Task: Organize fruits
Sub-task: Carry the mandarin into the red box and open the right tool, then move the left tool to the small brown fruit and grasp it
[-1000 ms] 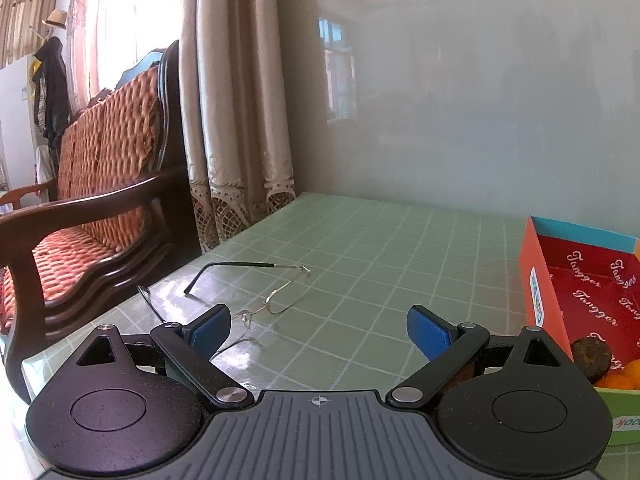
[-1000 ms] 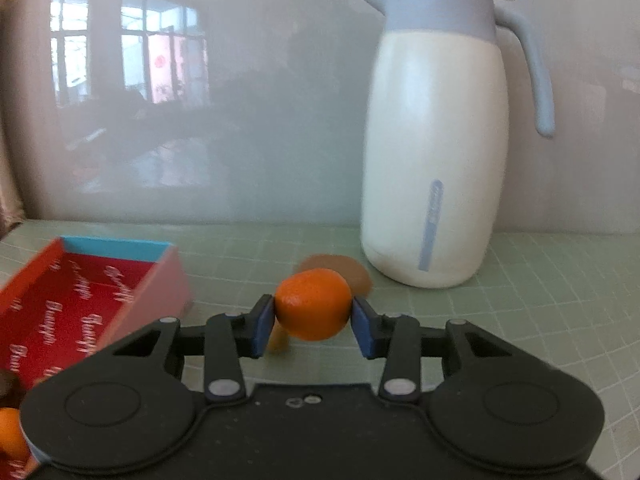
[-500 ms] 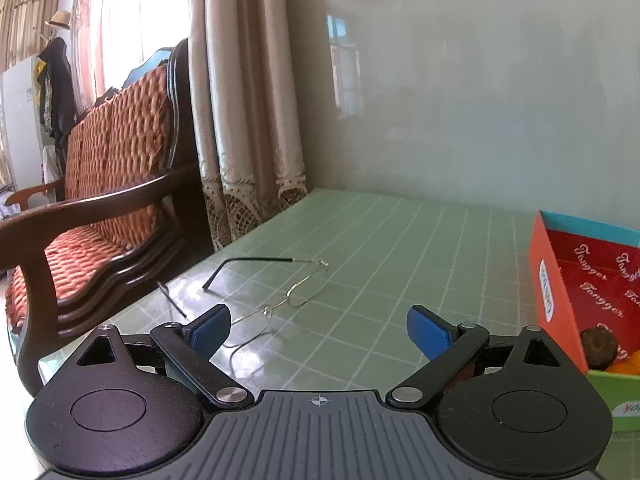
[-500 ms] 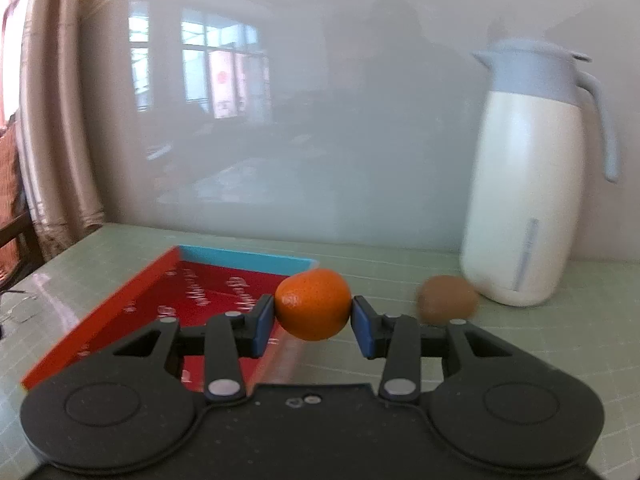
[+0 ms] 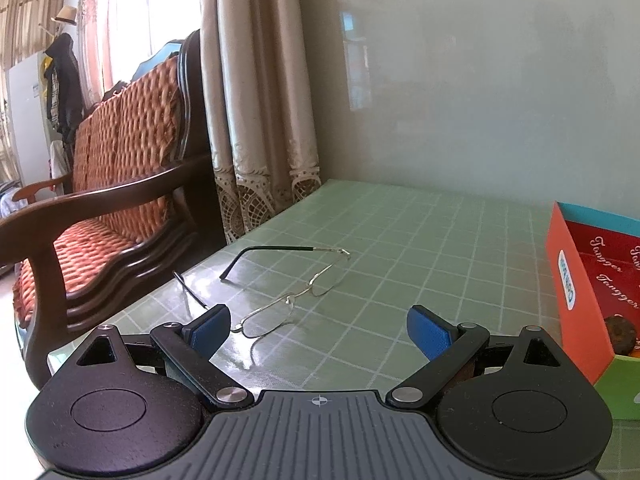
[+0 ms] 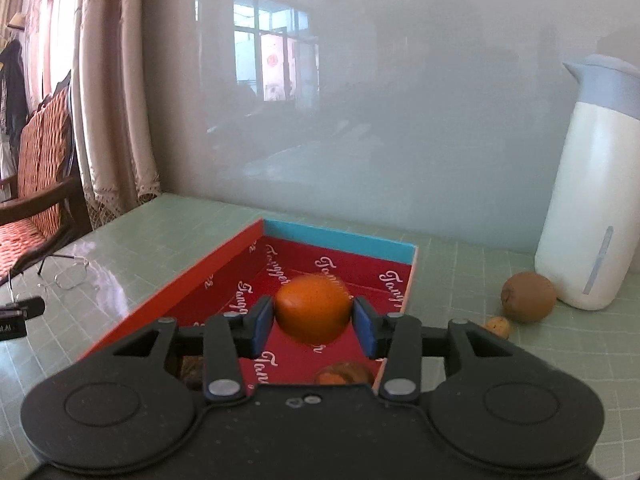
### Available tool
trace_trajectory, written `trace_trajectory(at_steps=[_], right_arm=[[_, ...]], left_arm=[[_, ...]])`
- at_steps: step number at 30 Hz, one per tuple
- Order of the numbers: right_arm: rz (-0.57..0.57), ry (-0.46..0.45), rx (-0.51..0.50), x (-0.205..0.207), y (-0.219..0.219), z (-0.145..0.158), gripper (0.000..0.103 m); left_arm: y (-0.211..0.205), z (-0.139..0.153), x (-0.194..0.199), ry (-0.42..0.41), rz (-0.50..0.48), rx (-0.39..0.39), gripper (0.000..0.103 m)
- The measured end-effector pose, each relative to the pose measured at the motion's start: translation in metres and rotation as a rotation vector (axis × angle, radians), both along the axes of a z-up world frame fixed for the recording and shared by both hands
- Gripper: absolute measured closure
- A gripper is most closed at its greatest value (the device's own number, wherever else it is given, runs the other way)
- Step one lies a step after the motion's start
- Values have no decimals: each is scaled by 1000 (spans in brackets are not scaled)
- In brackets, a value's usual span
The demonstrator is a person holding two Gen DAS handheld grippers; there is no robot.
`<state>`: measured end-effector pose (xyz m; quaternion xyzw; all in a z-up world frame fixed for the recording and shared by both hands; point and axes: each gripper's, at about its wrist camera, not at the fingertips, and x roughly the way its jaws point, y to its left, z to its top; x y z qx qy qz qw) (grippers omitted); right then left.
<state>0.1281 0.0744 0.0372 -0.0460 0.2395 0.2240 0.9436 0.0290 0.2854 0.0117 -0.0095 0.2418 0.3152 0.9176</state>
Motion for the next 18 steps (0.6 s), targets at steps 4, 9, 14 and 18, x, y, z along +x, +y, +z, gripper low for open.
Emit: trace_trajectory(at_steps=[4, 9, 14, 18], right_arm=[[-25, -22, 34, -2, -13, 8, 41], [-101, -38, 45, 3, -44, 12, 41], [-179, -35, 53, 7, -91, 14, 41], [-240, -34, 57, 8, -126, 14, 41]], left_arm=[[-5, 3, 2, -8, -11, 0, 9], [-19, 7, 9, -17, -37, 3, 9], [-45, 14, 22, -31, -81, 17, 9], [-71, 18, 35, -39, -126, 22, 9]])
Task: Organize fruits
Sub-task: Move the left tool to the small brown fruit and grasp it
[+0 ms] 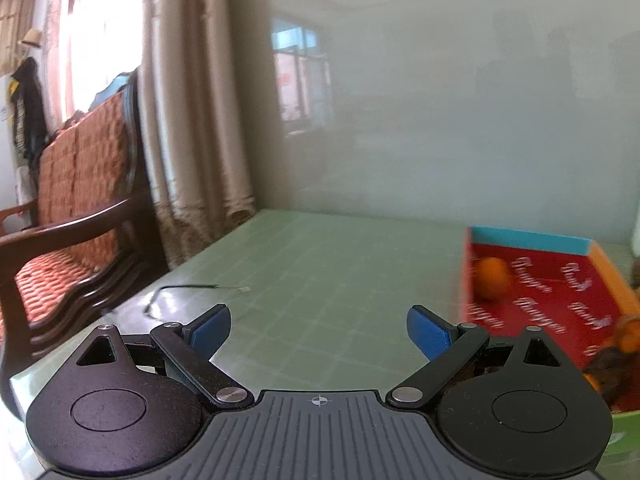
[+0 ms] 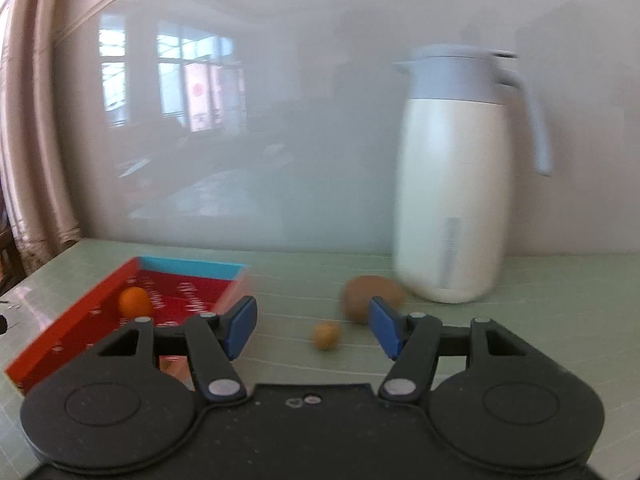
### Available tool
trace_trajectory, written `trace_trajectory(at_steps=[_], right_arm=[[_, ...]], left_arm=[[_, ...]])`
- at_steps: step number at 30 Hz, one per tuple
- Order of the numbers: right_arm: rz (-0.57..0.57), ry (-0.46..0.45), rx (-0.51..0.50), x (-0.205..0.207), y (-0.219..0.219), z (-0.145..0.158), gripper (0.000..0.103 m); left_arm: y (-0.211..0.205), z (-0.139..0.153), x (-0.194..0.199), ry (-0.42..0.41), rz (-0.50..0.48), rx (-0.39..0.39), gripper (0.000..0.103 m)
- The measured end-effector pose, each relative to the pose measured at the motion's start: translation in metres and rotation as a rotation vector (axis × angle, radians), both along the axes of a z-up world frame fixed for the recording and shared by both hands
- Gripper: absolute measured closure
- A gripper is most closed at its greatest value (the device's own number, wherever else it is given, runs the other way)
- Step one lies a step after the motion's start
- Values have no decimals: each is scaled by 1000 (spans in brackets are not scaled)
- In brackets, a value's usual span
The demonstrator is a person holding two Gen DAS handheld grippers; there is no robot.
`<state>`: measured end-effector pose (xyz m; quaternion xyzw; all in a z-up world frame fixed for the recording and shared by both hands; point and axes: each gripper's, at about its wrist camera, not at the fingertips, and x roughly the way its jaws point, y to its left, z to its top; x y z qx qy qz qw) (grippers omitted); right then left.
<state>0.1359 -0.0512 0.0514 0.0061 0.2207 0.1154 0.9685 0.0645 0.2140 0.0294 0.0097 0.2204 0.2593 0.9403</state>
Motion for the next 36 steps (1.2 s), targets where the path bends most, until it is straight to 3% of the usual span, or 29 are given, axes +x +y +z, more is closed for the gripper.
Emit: trace_trajectory(at_steps=[17, 26, 36], right_arm=[[-265, 21, 26, -14, -157, -6, 41], [-428, 29, 79, -20, -231, -12, 41], [-522, 37, 69, -26, -274, -23, 41]], left_arm=[[-151, 10, 69, -37, -278, -18, 9], [-212, -3, 98, -1, -366, -48, 9], [-253, -23, 134, 89, -412, -29, 9]])
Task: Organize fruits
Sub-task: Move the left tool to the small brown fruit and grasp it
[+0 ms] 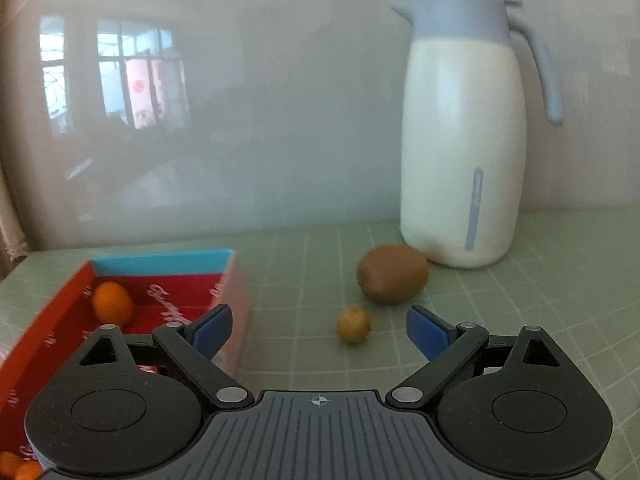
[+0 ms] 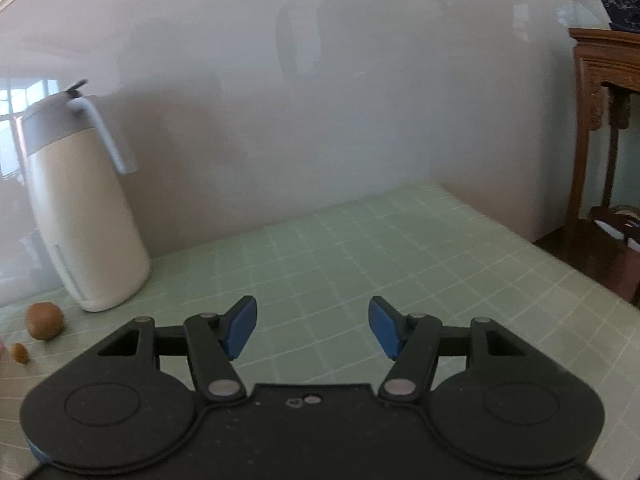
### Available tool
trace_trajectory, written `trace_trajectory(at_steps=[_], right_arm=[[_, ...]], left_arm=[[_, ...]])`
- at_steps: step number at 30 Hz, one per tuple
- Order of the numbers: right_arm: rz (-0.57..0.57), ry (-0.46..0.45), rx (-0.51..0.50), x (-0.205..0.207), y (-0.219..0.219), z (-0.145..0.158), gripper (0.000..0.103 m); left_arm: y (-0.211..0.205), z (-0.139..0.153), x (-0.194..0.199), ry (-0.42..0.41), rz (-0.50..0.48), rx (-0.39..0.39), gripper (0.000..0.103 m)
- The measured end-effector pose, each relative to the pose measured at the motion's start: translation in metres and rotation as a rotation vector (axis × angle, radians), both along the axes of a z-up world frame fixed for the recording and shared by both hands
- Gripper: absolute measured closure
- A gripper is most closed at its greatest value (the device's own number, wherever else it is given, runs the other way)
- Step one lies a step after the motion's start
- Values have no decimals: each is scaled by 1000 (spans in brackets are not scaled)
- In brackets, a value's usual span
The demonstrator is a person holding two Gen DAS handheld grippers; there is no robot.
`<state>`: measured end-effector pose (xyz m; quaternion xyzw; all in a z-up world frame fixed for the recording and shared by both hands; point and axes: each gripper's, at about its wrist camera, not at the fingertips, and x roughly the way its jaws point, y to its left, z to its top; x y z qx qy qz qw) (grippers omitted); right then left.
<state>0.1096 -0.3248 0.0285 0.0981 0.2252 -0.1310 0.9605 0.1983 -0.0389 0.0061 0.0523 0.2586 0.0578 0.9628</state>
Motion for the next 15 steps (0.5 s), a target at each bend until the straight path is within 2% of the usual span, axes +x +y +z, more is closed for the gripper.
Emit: trace_trajectory(at_steps=[3, 5, 7, 12, 15], right_arm=[[-41, 2, 8, -1, -18, -3, 41], [-74, 3, 27, -3, -31, -5, 41], [-99, 5, 37, -5, -42, -8, 41], [-151, 20, 31, 0, -55, -15, 41], [-189, 15, 35, 2, -63, -15, 41]], left_arm=[[-9, -9, 9, 20, -10, 17, 10], [-12, -13, 16, 36, -10, 19, 18], [-9, -16, 22, 52, 1, 5, 22], [-13, -22, 29, 60, 2, 12, 24], [-13, -27, 36, 94, -9, -8, 40]])
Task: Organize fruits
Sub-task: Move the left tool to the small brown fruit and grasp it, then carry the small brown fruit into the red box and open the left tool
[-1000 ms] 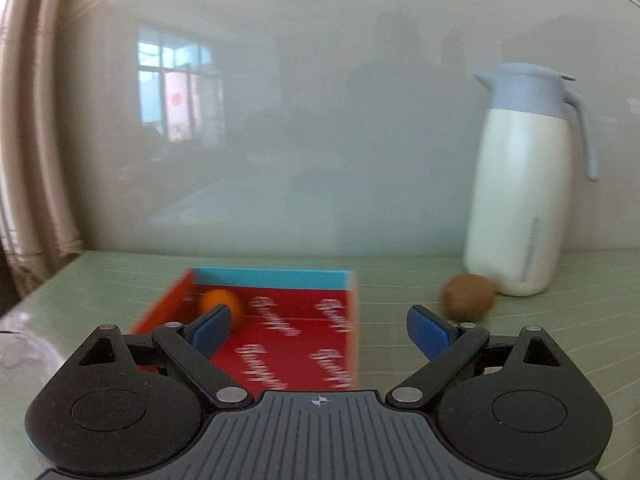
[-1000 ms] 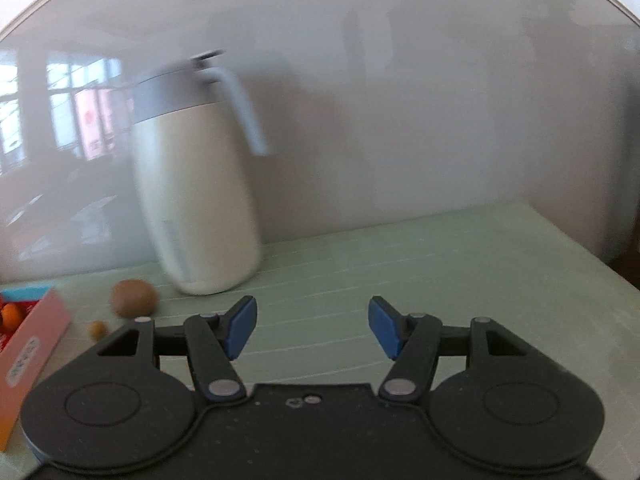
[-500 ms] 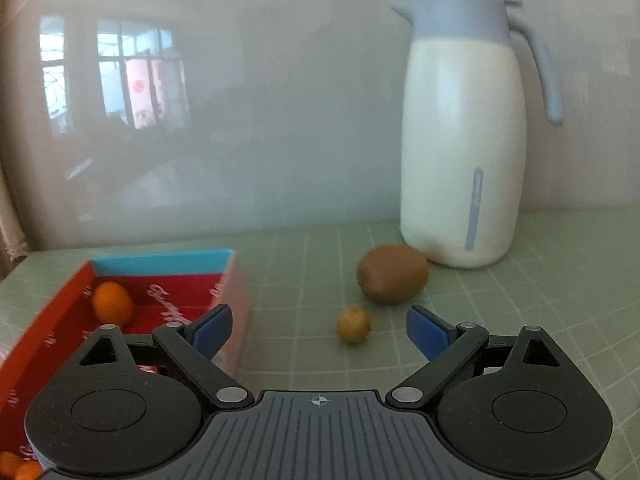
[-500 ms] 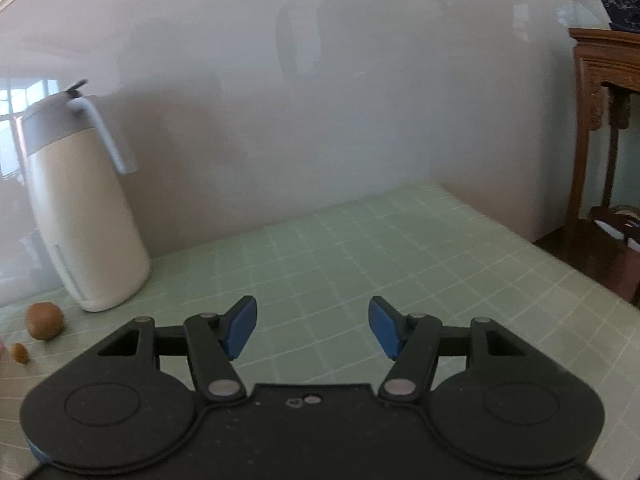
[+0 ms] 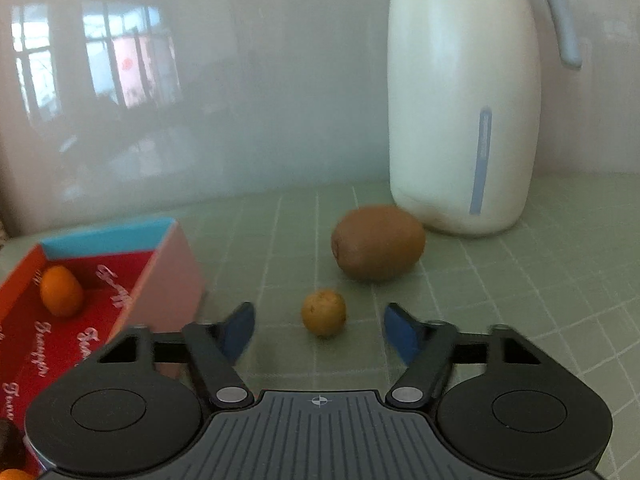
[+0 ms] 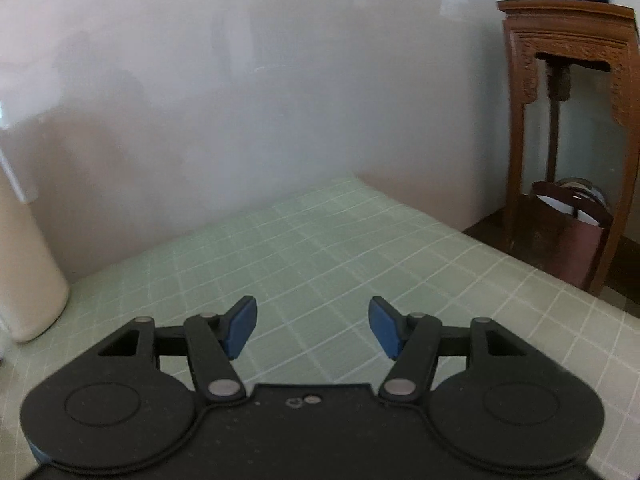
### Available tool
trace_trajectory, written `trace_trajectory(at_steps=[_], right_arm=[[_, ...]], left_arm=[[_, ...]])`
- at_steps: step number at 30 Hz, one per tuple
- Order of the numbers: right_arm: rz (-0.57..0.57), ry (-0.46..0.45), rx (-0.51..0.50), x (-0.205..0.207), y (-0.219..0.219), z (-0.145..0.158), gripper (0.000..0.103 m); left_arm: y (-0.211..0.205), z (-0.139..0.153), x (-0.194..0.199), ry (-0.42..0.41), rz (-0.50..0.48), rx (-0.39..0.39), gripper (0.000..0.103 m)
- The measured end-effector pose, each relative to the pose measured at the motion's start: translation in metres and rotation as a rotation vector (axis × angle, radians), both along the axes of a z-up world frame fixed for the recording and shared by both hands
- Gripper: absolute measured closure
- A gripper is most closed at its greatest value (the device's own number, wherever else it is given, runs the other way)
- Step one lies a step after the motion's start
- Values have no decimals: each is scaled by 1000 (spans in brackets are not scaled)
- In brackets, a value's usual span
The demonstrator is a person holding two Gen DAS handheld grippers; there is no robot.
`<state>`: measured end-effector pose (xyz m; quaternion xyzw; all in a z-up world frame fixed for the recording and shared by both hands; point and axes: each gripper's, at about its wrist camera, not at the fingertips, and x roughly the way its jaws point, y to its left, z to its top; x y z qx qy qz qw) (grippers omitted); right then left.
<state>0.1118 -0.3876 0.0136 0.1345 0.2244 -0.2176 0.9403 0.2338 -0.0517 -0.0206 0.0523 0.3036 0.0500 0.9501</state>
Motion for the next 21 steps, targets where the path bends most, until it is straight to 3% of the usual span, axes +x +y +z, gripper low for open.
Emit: trace_trajectory(at_steps=[5, 10, 21], right_arm=[[8, 1, -8, 5, 2, -2, 41], [20, -7, -4, 3, 4, 0, 40], [32, -2, 35, 5, 10, 2, 40]], left_arm=[[0, 0, 2, 5, -18, -41, 78], [-4, 4, -6, 2, -33, -43, 78], [-1, 44, -41, -89, -72, -21, 78]])
